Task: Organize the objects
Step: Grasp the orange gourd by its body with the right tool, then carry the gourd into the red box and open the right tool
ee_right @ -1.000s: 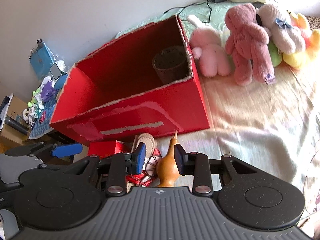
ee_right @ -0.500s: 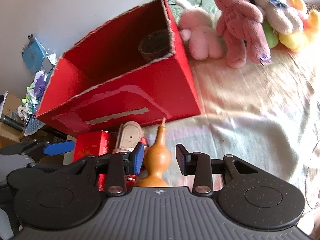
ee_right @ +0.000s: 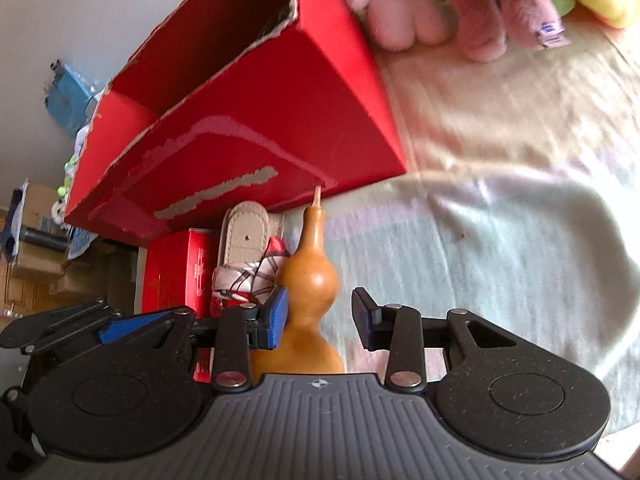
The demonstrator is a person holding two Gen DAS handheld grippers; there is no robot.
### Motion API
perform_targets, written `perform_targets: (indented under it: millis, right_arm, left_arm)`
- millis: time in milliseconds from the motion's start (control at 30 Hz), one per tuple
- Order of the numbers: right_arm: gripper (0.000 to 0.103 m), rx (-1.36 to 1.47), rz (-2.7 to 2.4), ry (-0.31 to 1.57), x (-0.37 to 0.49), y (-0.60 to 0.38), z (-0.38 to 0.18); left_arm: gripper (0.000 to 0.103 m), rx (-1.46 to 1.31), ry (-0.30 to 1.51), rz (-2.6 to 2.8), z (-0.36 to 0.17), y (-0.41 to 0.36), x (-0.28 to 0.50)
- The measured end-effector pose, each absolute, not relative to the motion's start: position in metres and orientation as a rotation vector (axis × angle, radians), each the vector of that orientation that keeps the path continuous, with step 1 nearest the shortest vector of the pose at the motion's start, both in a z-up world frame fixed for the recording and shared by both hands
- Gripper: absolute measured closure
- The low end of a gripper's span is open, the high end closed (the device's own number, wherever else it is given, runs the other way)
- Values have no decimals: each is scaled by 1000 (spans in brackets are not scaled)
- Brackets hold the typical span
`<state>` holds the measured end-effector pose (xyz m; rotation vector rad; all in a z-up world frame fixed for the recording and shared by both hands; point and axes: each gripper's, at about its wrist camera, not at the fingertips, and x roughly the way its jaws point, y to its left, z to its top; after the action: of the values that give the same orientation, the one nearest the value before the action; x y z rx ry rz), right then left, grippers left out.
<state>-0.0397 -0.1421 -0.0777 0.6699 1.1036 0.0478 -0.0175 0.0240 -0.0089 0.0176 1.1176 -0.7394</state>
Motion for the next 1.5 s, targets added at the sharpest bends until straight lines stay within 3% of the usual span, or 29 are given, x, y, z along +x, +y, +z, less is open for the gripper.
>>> perform_targets:
  millis: [700, 933, 1200, 1500]
  right_arm:
    - [65, 669, 179, 1167, -29, -149, -98]
    - [65, 720, 119, 1127, -51, -169, -89]
    - [65, 763, 30, 972, -84, -196, -47]
    - [65, 666, 54, 759, -71, -203, 31]
  left_arm:
    - [34, 0, 1323, -815, -67, -12, 2]
    - [35, 91, 1297, -867, -64, -41, -3]
    - [35, 158, 1193, -968, -31, -71, -7]
    - [35, 171, 947, -1021, 44, -79, -9]
